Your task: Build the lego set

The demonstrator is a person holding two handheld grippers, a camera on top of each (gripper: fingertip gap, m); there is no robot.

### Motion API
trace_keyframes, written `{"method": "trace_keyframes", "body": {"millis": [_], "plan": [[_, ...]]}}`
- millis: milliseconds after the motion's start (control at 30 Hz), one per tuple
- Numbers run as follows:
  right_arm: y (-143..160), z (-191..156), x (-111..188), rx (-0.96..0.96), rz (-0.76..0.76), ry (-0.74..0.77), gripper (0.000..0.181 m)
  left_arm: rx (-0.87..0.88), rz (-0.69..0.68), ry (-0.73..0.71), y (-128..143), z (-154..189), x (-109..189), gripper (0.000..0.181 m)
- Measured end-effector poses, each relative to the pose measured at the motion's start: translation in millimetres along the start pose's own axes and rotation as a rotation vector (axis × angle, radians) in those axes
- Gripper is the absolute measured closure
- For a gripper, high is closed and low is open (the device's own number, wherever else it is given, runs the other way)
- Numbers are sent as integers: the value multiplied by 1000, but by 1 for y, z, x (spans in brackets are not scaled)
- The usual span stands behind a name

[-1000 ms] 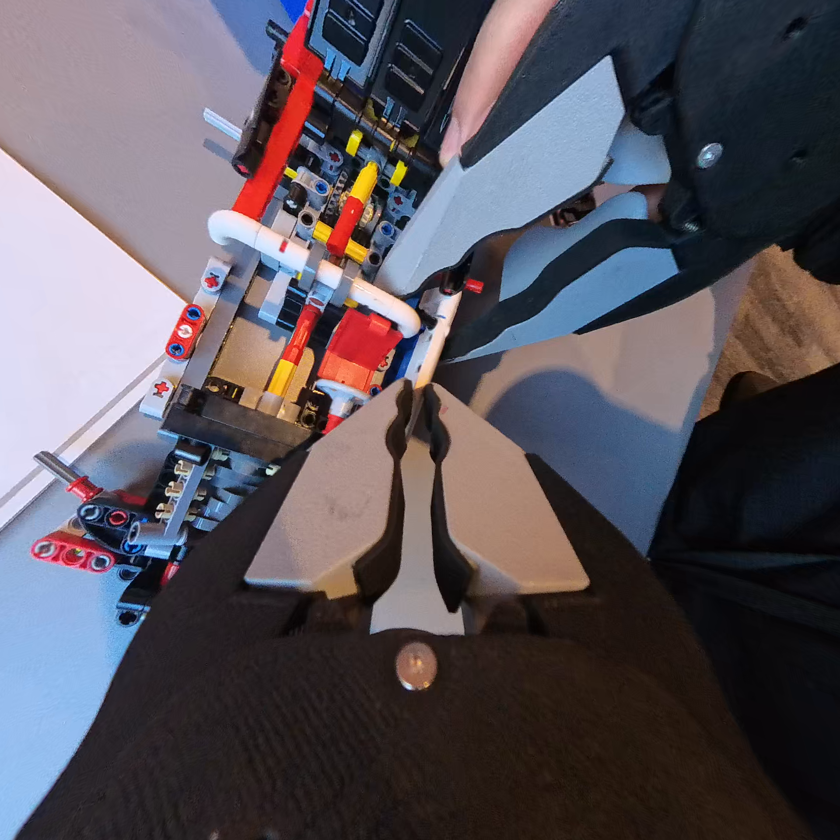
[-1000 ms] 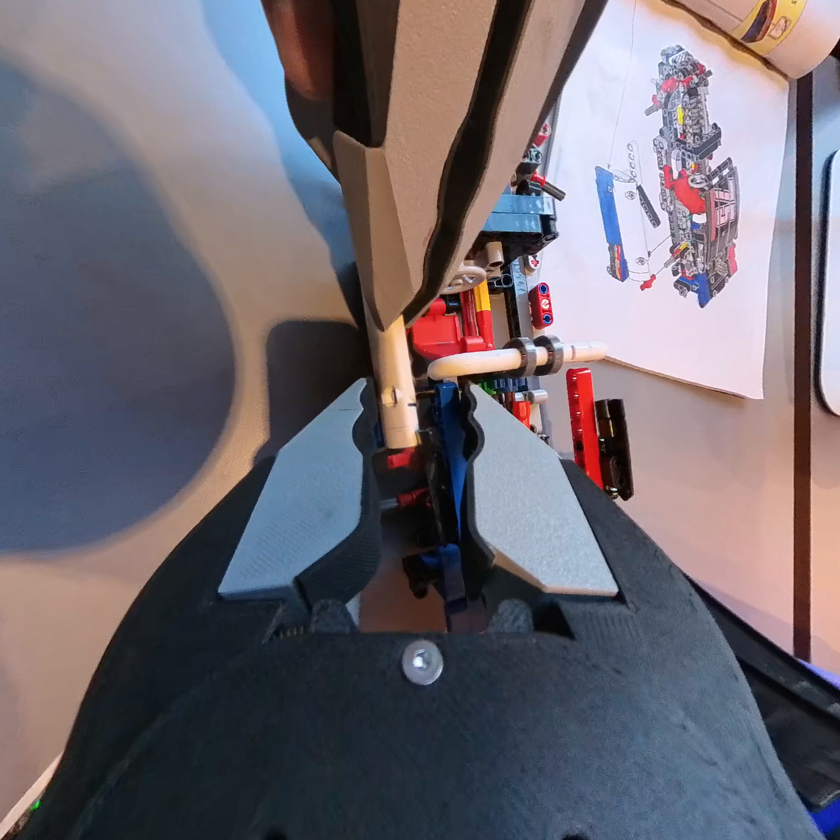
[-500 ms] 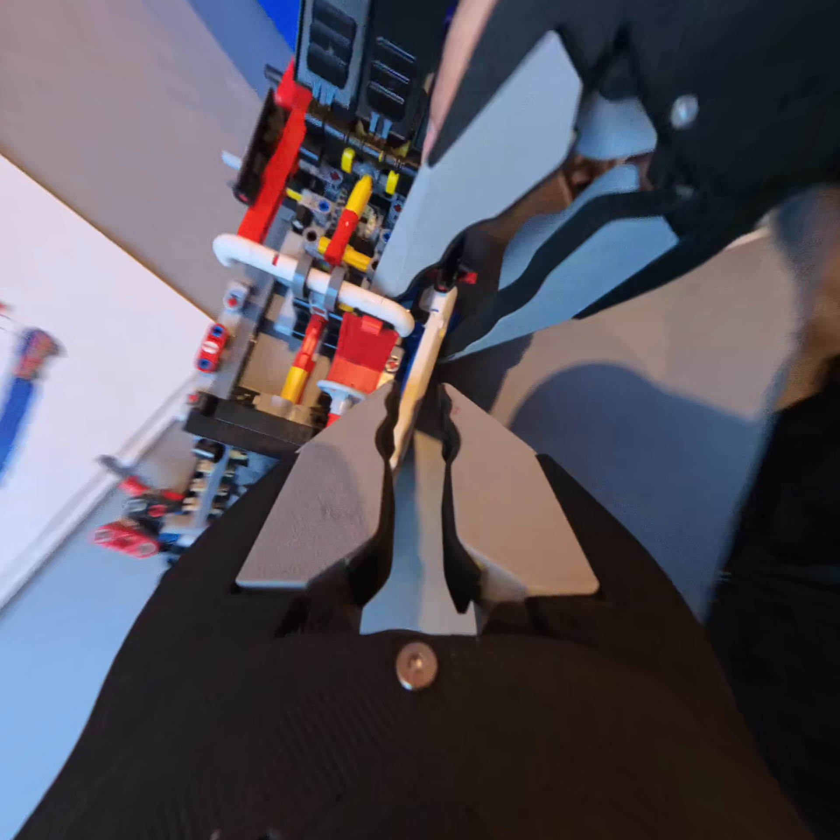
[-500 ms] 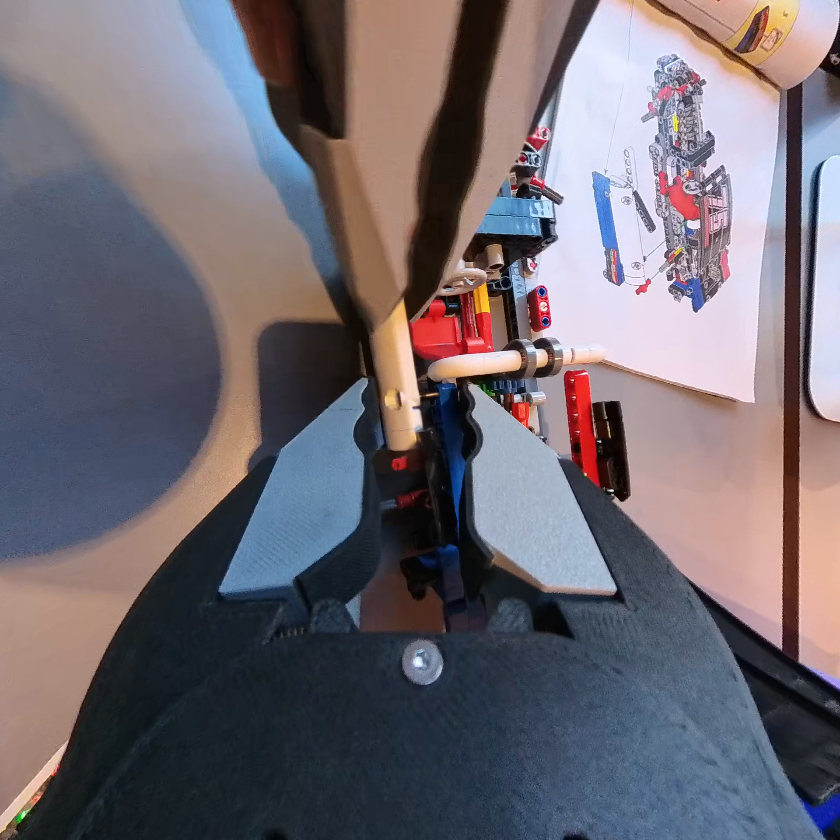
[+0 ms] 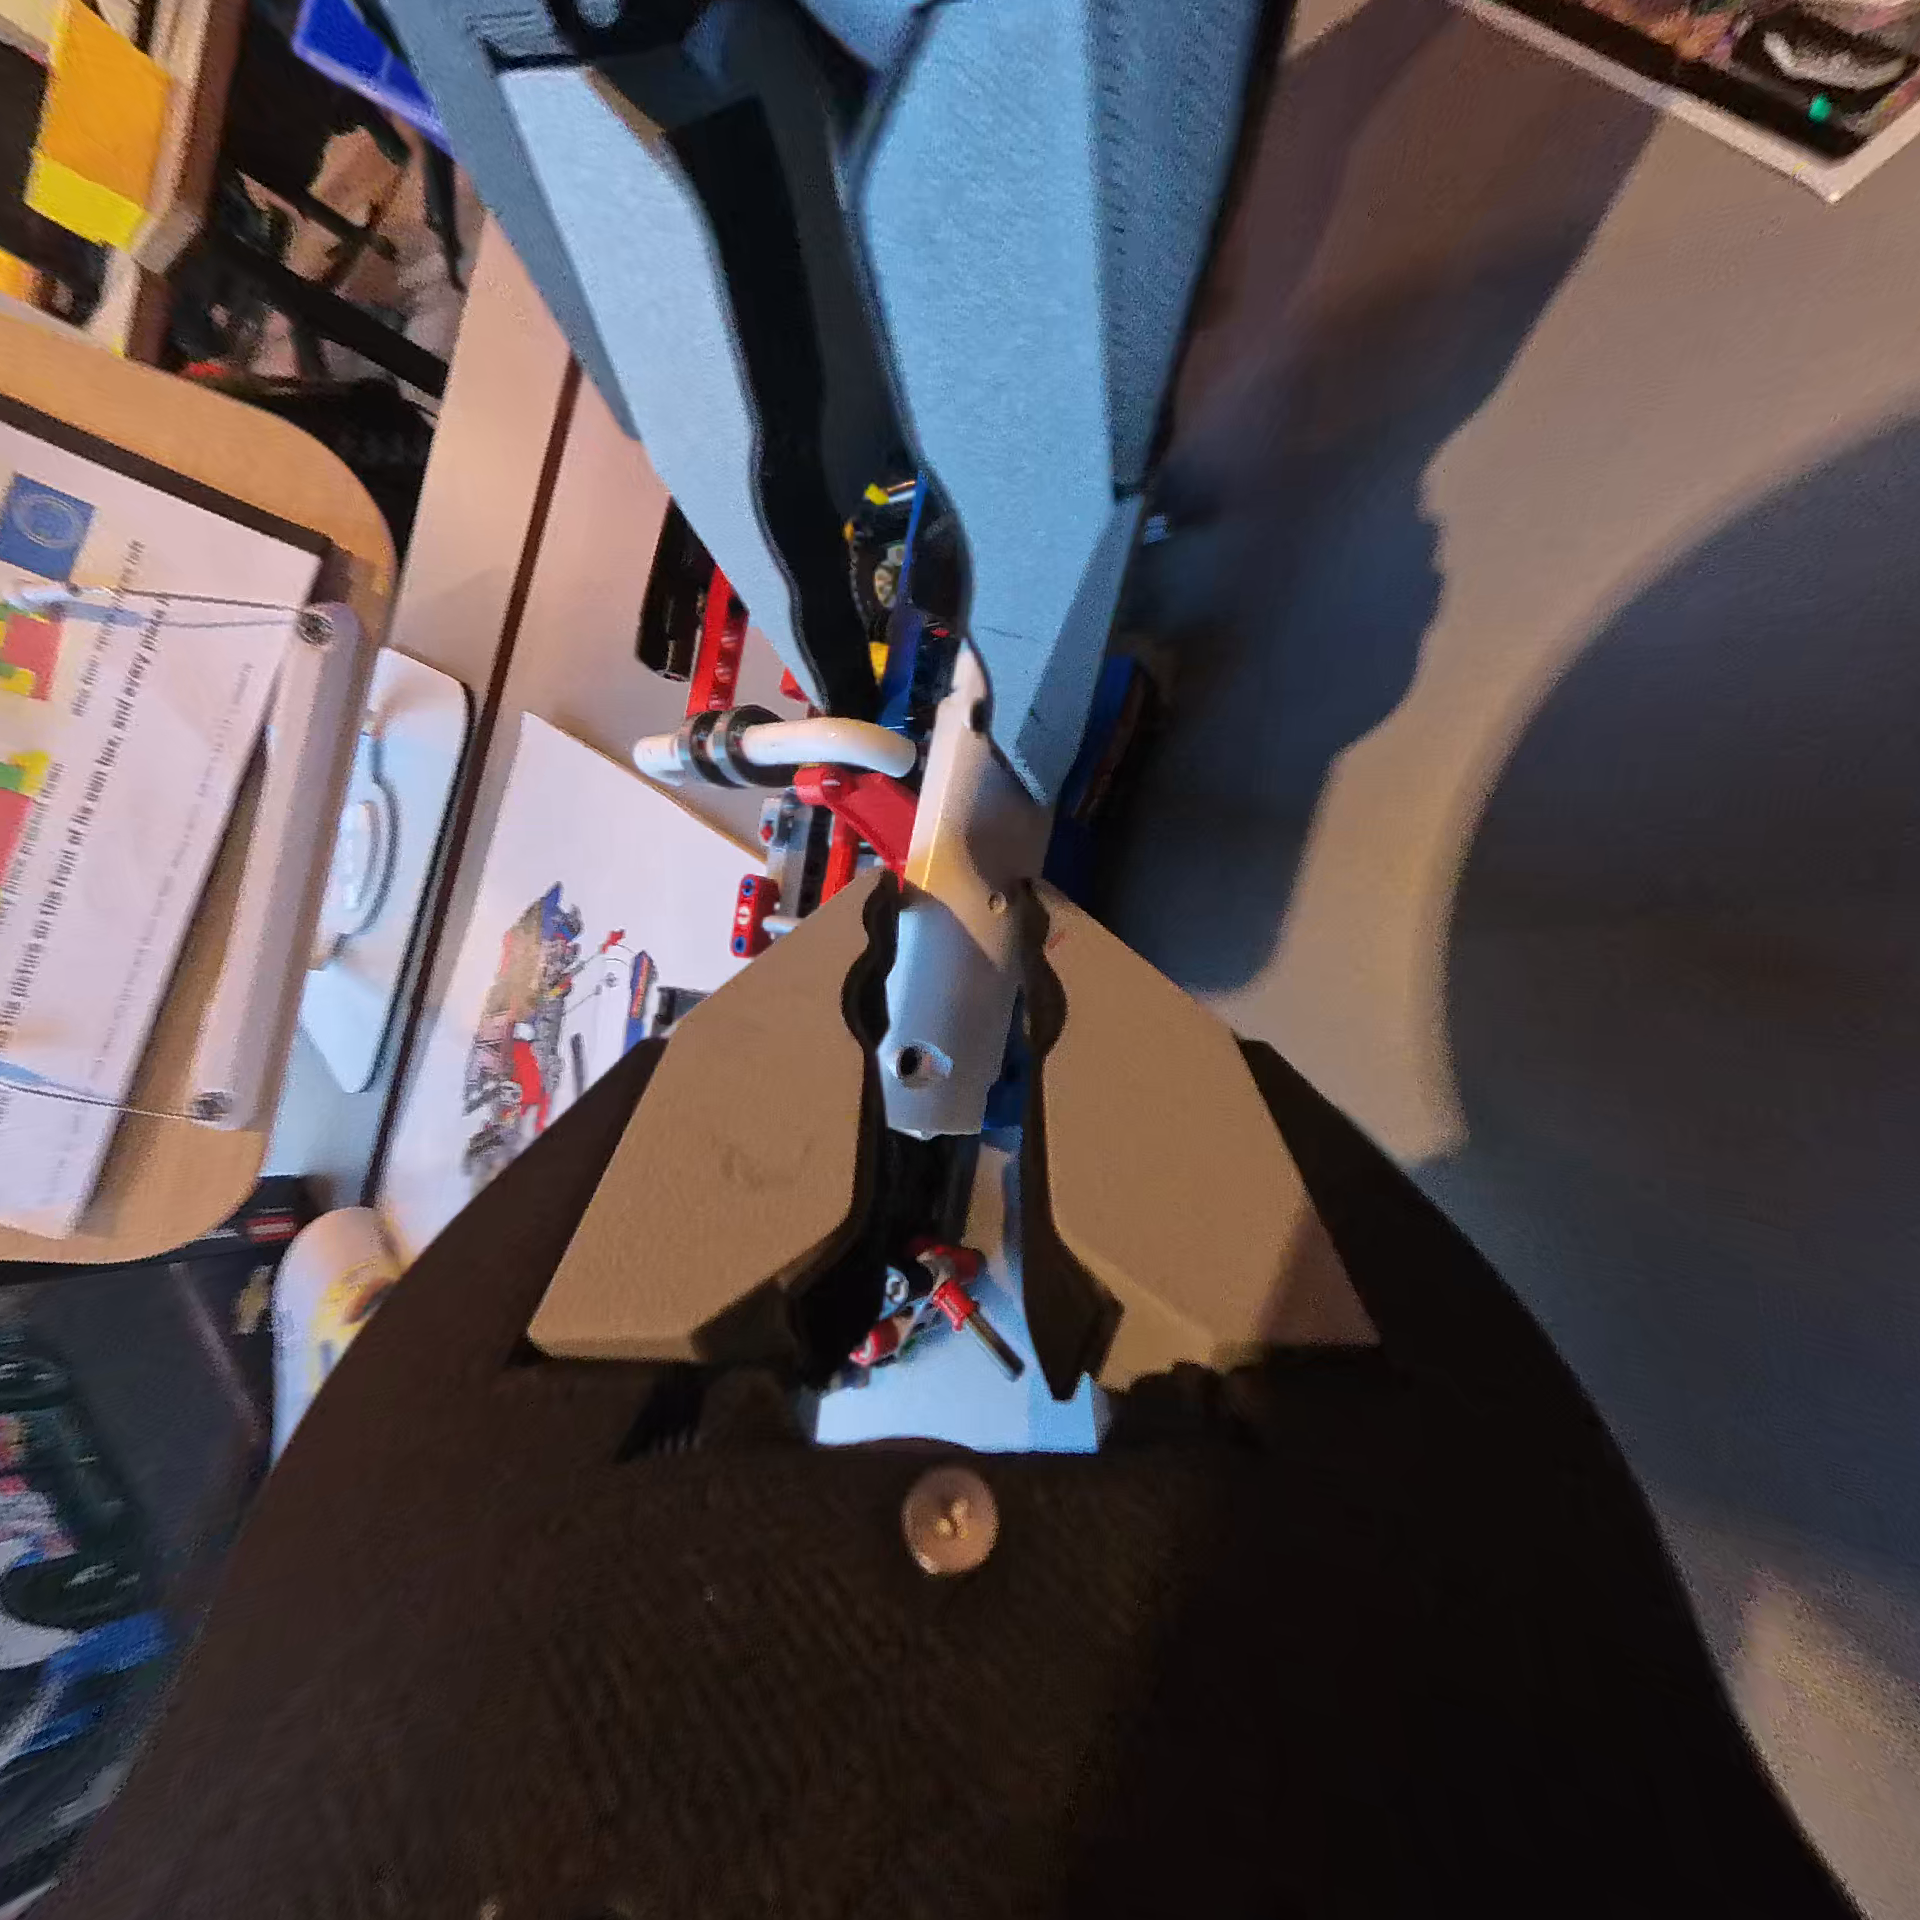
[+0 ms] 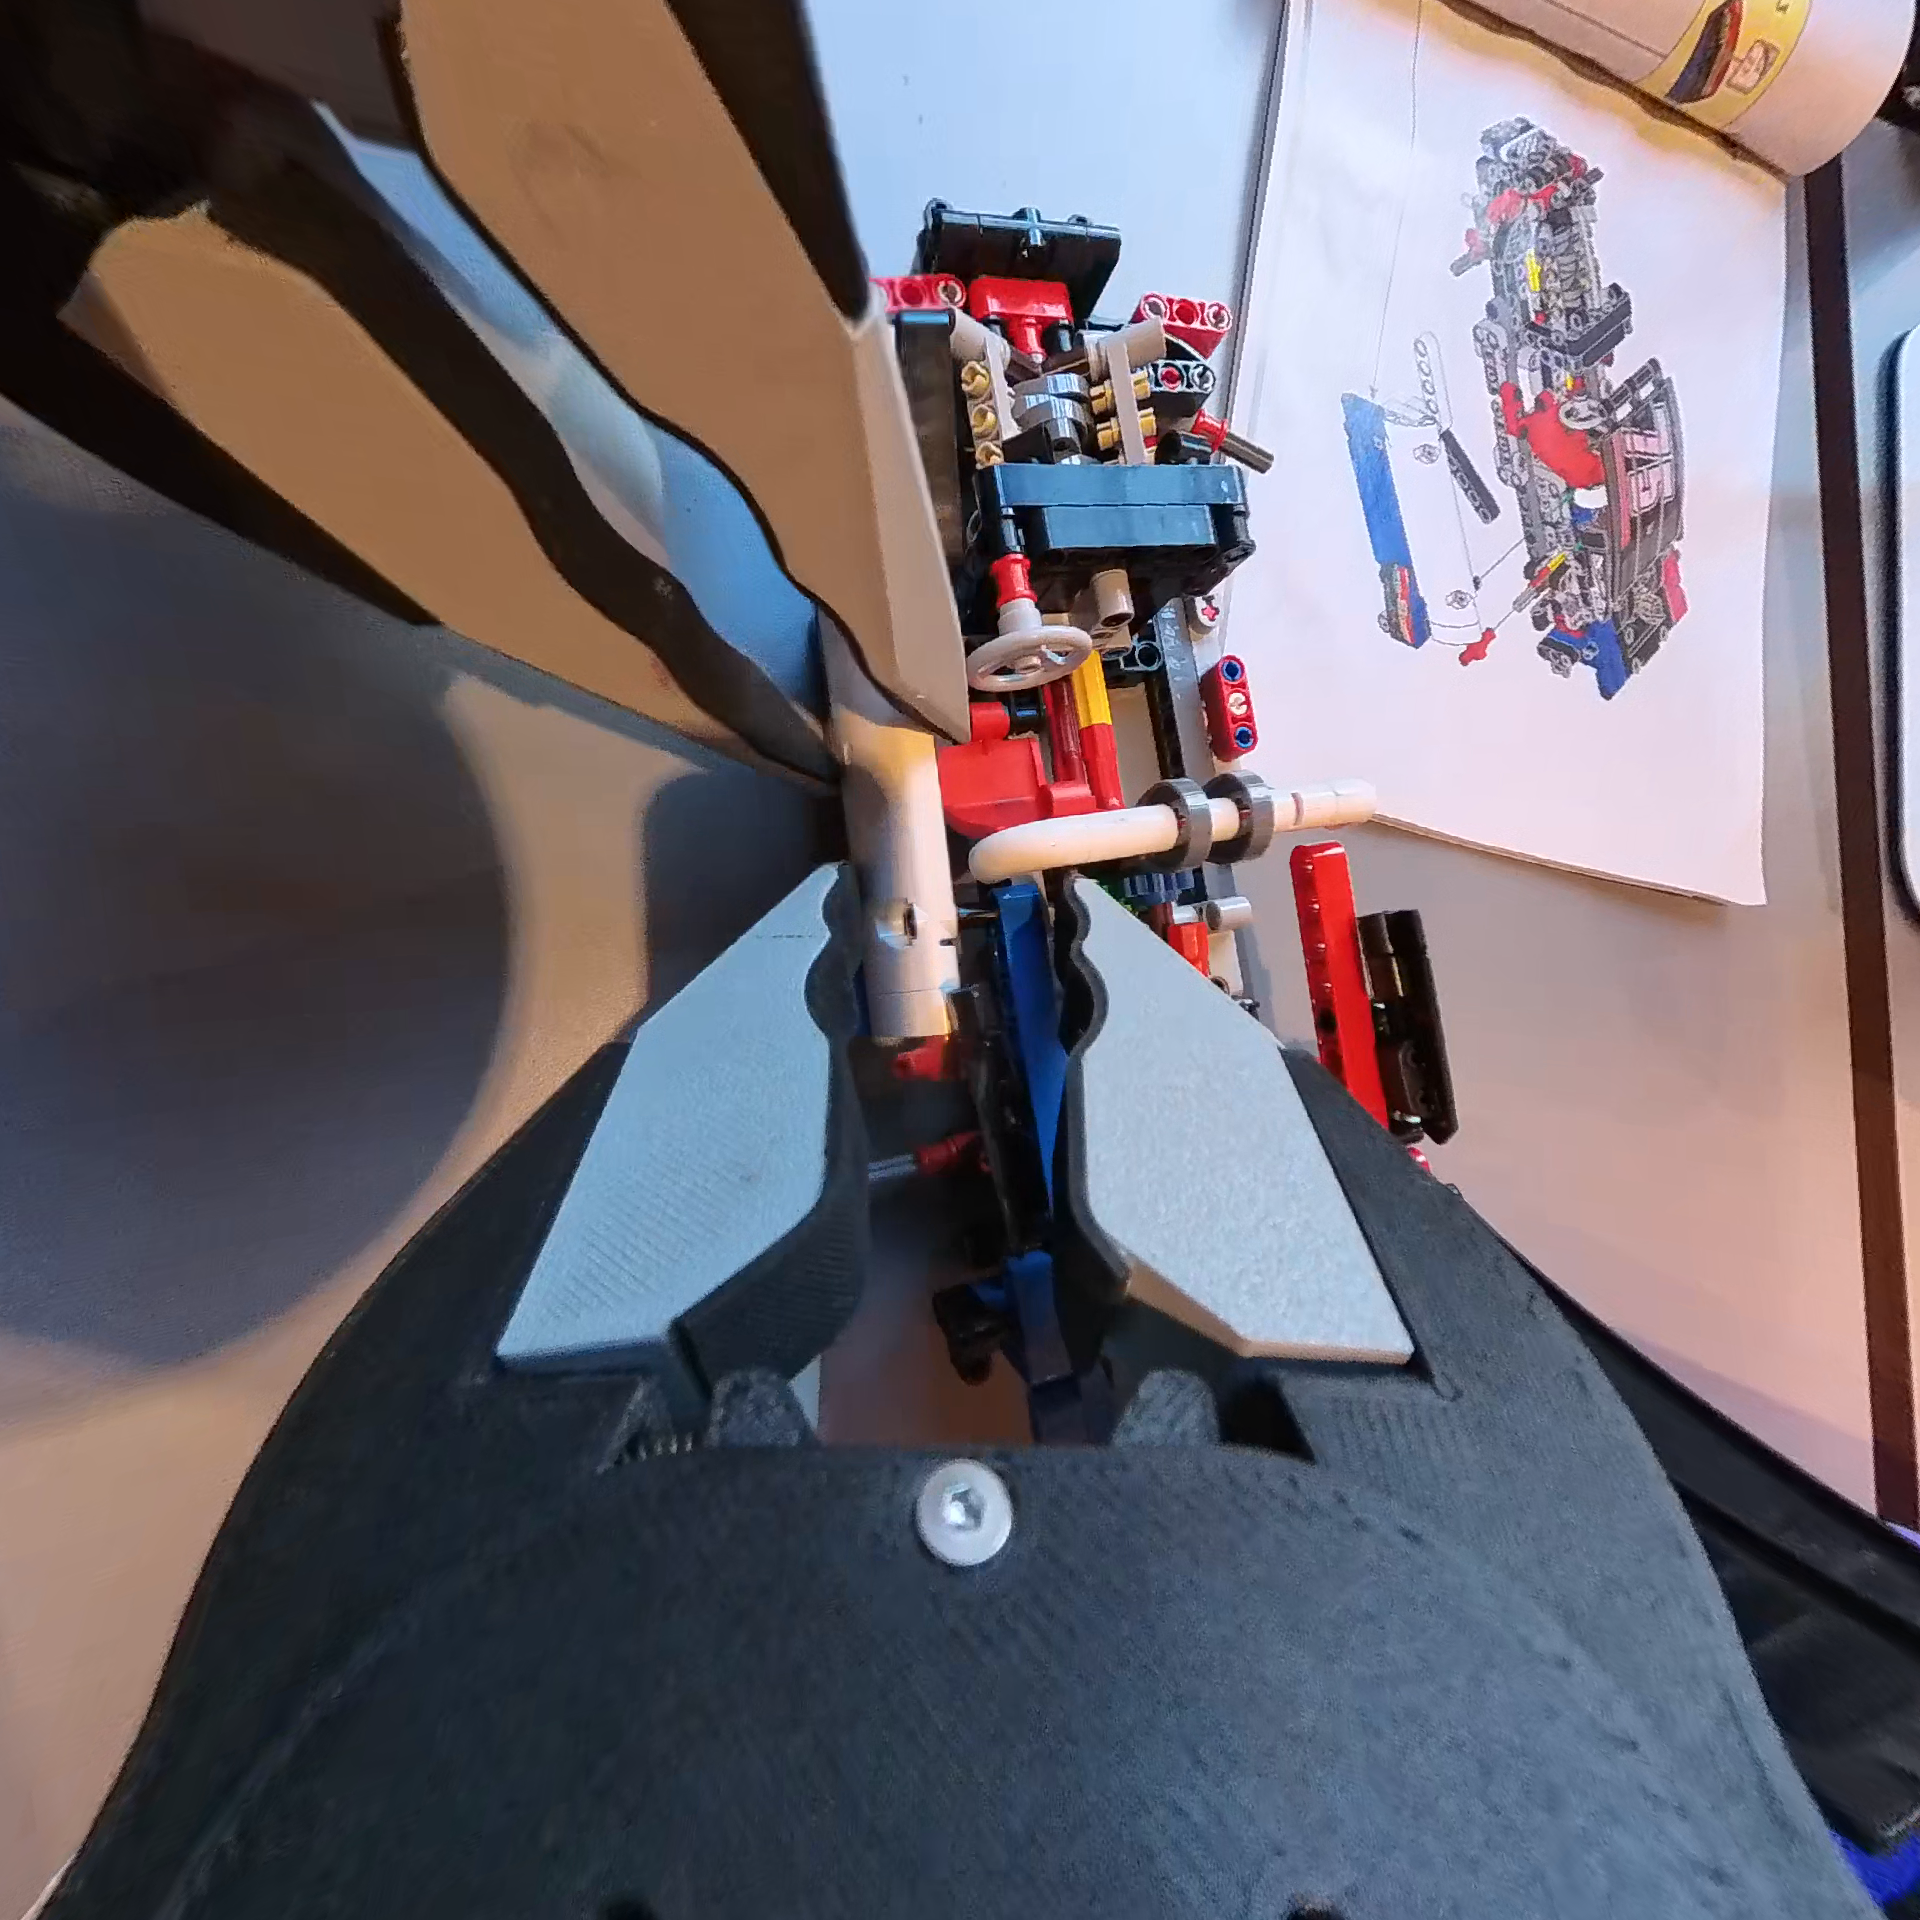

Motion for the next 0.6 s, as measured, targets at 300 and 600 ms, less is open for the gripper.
{"method": "trace_keyframes", "body": {"millis": [300, 600], "plan": [[0, 1, -1, 2, 1, 13, 146, 245, 43, 134, 4, -15, -1, 166], [1, 1, -2, 13, -2, 16, 146, 346, 65, 211, 6, -22, -2, 168]]}}
Point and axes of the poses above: each gripper's, where its closed fingertips meet, x back along the fingers, y out of its underside, z = x × y across the jaws, the point moved 8 cm from there along x, back along the fingers, and after that the axes turned 6 degrees about z, right-handed, at the moved point
